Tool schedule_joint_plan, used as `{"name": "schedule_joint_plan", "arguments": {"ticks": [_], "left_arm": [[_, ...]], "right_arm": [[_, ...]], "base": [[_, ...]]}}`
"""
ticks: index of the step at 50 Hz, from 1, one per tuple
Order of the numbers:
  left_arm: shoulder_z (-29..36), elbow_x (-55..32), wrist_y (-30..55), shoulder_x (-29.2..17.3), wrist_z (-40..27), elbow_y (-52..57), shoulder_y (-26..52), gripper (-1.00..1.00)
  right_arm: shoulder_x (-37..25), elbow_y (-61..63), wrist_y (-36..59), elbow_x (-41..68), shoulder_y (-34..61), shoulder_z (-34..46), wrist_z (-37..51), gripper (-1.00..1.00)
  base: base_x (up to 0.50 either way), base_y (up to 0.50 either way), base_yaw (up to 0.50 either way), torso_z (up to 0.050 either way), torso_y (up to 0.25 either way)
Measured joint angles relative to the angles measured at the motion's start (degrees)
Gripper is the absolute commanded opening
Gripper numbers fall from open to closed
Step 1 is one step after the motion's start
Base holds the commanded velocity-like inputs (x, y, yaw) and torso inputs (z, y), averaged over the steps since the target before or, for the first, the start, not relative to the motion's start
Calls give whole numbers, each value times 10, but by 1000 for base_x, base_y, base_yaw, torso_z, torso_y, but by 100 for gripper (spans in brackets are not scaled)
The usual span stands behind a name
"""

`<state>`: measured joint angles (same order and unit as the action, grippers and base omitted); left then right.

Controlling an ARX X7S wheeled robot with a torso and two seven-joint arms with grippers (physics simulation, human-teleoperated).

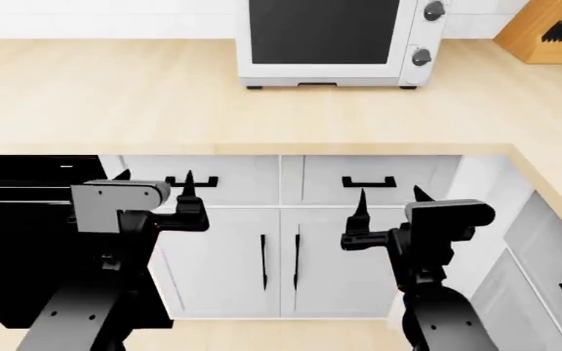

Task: Open the toaster oven door.

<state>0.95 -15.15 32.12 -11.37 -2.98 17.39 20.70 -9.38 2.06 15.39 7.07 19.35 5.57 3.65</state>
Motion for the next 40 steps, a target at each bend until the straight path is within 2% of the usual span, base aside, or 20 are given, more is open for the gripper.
{"name": "schedule_joint_plan", "arguments": {"ticks": [16,36,40], "left_arm": [[-22,-18,68,-30,-7,7,84,100],[-31,-31,93,-43,-13,25,101,100],[-31,-31,95,-47,-13,26,101,100]], "right_arm": [[-31,40,76,9,64,-4,-4,100],[-41,58,102,18,79,1,-5,100],[-41,59,102,20,80,2,-5,100]], "base": [[0,58,0,0,0],[0,390,0,0,0],[0,87,0,0,0]]}}
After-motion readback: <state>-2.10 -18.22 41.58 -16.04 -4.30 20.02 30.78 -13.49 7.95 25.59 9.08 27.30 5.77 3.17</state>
